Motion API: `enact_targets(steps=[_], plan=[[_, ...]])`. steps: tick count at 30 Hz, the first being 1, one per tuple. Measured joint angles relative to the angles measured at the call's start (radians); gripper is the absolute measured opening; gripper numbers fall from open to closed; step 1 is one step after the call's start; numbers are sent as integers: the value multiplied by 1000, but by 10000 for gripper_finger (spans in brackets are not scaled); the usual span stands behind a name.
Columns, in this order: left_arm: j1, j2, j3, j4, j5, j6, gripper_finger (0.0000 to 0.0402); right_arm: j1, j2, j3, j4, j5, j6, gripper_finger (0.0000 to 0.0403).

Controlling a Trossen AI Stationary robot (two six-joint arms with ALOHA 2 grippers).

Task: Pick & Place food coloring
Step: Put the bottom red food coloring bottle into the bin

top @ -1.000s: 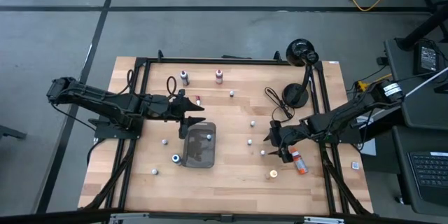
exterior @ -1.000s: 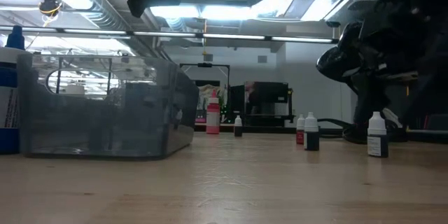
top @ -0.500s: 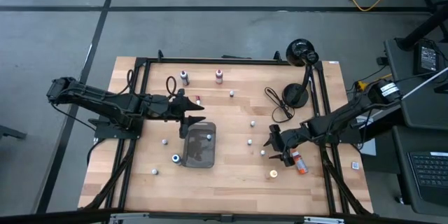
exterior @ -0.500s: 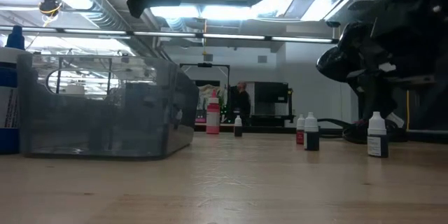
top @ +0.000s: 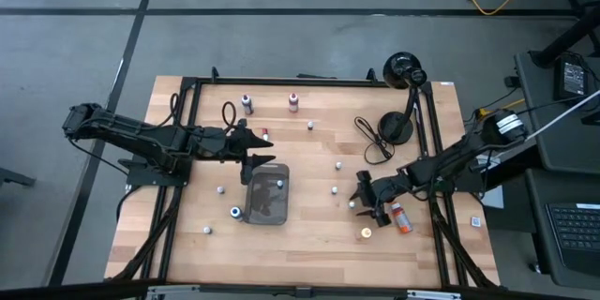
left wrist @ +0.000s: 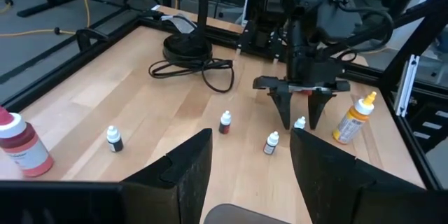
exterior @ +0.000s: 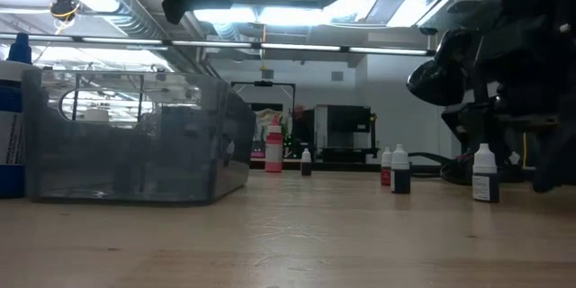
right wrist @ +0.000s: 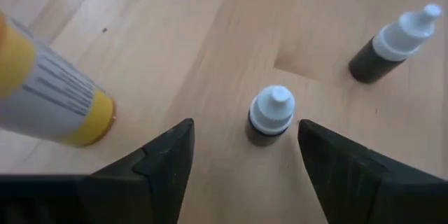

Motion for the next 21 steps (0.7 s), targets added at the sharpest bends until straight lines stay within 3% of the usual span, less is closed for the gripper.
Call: enact_targets(steps=[13,21], plan=[[0,0,0,0,2,-3,187,-4,73,0,74,1,-31,247],[0,0,0,0,0,-3,187,-11,74,0,76,3,-25,182]])
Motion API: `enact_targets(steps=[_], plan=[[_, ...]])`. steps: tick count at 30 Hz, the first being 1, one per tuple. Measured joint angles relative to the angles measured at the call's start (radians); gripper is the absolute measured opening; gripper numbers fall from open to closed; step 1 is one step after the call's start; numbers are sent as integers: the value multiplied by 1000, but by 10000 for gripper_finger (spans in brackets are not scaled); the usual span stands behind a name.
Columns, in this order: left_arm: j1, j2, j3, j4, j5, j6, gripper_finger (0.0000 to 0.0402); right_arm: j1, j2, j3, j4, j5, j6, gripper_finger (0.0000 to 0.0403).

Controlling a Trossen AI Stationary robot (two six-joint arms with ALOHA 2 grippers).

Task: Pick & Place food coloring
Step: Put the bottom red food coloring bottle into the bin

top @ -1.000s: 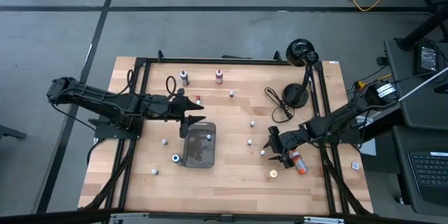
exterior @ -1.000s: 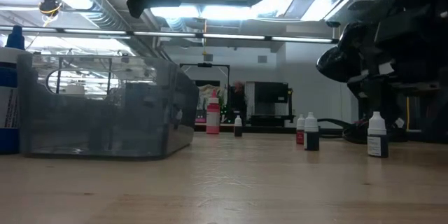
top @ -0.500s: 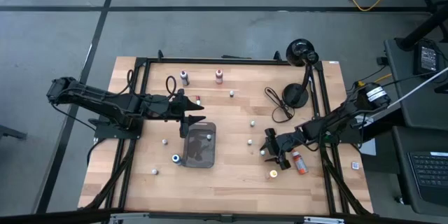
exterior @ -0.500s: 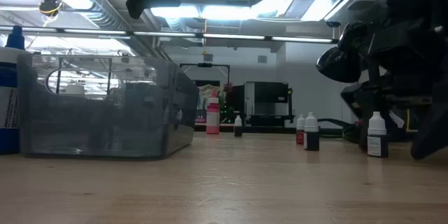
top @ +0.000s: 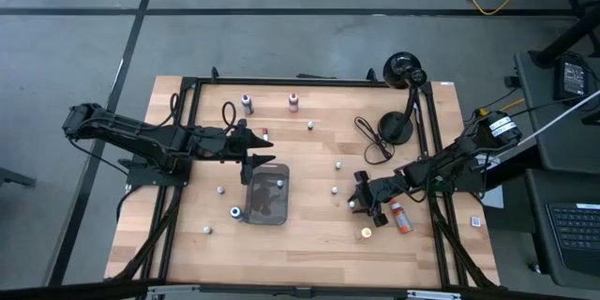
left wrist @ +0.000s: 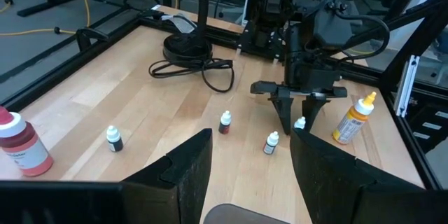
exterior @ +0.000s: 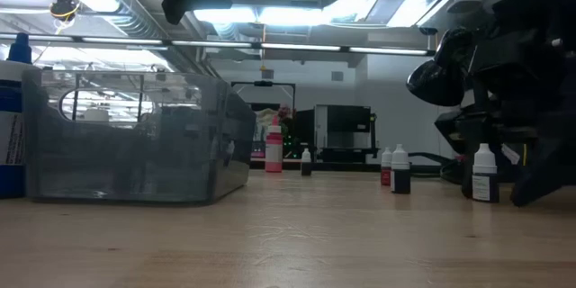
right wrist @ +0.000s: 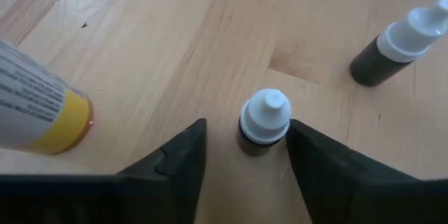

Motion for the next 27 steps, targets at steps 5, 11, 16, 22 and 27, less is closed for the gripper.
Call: enact_targets(steps=[5,11,16,22,27], plan=[[0,0,0,0,-1,0,187,0,0,0,0,2,4,118],[0,0,0,0,-1,1,187,0,-4,0,-1,1,42,66],[0,0,0,0,-1,-6,187,0,-35,20,-83,-7,112,69],[0,0,0,0,0,-7,187,0,-105,135,-339,-7,134,67],[0,0,0,0,0,-10,187,-11,-166,257,-546,21,135,66]])
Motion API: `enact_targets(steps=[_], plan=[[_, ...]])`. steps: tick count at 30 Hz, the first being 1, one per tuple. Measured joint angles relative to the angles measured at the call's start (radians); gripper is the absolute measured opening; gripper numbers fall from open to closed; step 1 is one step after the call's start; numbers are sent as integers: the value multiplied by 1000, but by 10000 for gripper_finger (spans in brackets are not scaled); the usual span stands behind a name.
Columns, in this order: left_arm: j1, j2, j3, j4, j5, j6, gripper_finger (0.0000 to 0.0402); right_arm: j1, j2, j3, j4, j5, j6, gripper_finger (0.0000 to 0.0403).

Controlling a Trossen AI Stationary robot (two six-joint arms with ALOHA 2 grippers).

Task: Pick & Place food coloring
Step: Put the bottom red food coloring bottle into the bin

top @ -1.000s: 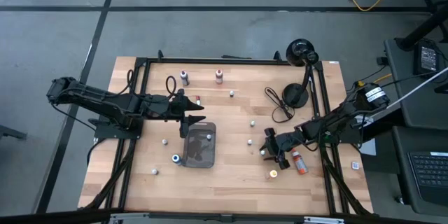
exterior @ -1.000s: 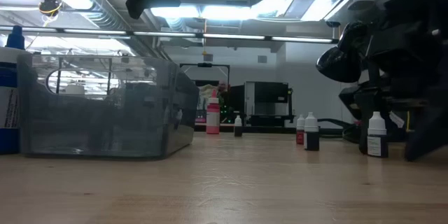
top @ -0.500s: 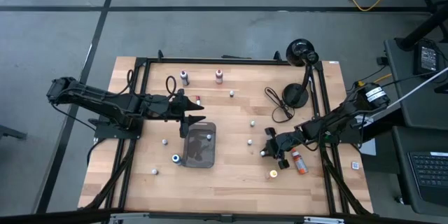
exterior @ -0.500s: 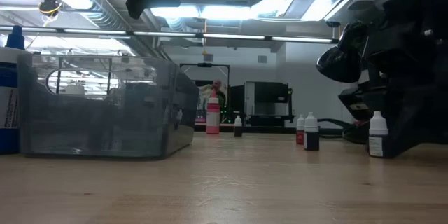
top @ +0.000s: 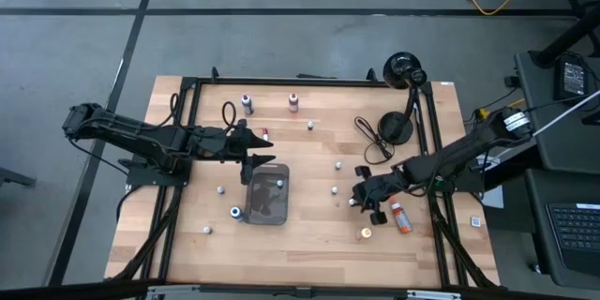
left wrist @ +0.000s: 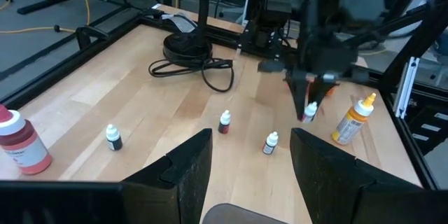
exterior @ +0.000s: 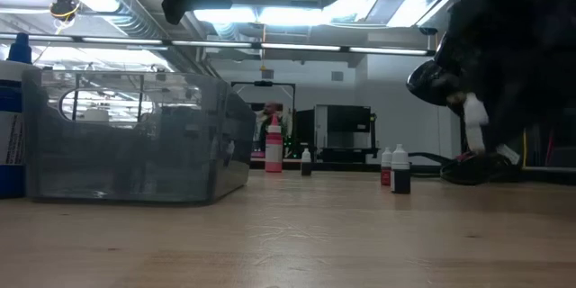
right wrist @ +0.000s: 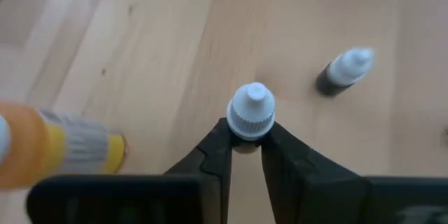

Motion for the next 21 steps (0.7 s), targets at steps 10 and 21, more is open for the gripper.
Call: enact_targets(steps=[10,21], plan=[[0,0,31,-43,92,21,187,-64,-30,335,-353,46,28,64],[21,11,291,-385,109,92,187,-192,100,662,-444,103,111,63]])
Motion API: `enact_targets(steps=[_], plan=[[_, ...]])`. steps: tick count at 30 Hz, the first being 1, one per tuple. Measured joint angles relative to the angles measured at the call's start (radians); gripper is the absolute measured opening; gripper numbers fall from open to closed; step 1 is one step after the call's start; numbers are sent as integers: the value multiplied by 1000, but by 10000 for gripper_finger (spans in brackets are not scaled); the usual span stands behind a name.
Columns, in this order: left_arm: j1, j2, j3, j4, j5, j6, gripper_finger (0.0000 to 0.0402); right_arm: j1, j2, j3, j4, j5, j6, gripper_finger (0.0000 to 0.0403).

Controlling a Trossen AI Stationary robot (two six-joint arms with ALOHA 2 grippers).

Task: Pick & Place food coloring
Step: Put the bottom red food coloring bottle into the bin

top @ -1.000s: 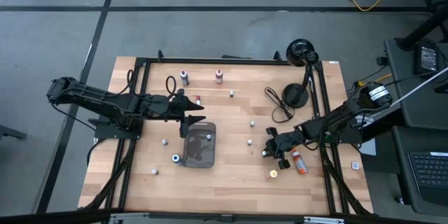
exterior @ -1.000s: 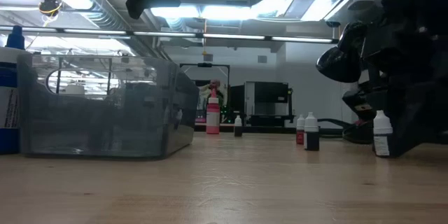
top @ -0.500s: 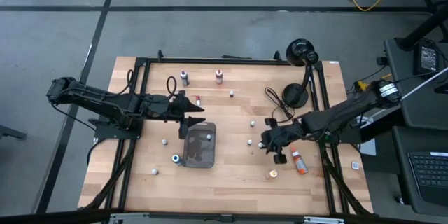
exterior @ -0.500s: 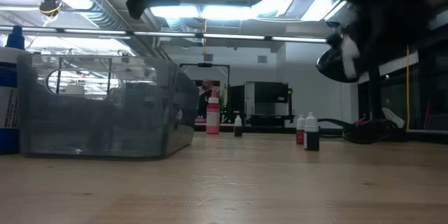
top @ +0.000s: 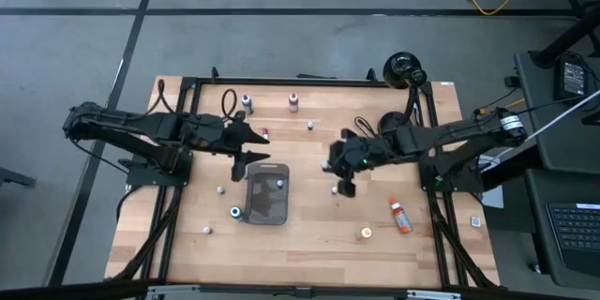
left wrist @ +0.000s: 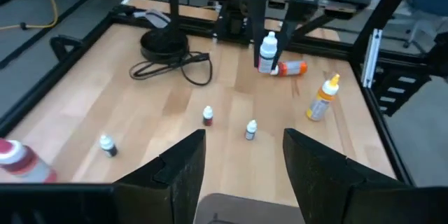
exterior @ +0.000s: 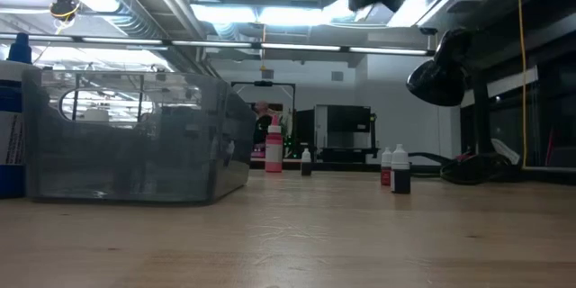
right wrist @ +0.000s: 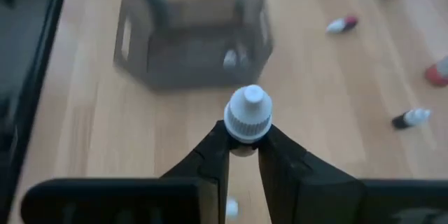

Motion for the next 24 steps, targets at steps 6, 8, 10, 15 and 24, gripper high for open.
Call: enact_targets(steps=[6,8,10,15,24], plan=[[40,0,93,-106,17,0,187,-50,123,160,3,-1,20,64],[52,9,117,-129,28,0,187,-63,172,212,-7,-3,21,63],[61,20,138,-168,45,1,187,-70,222,264,-10,-11,21,64],[72,67,187,-229,78,27,187,-86,320,381,-33,-12,23,63],[71,103,204,-228,101,52,187,-113,441,514,-39,-46,23,63]])
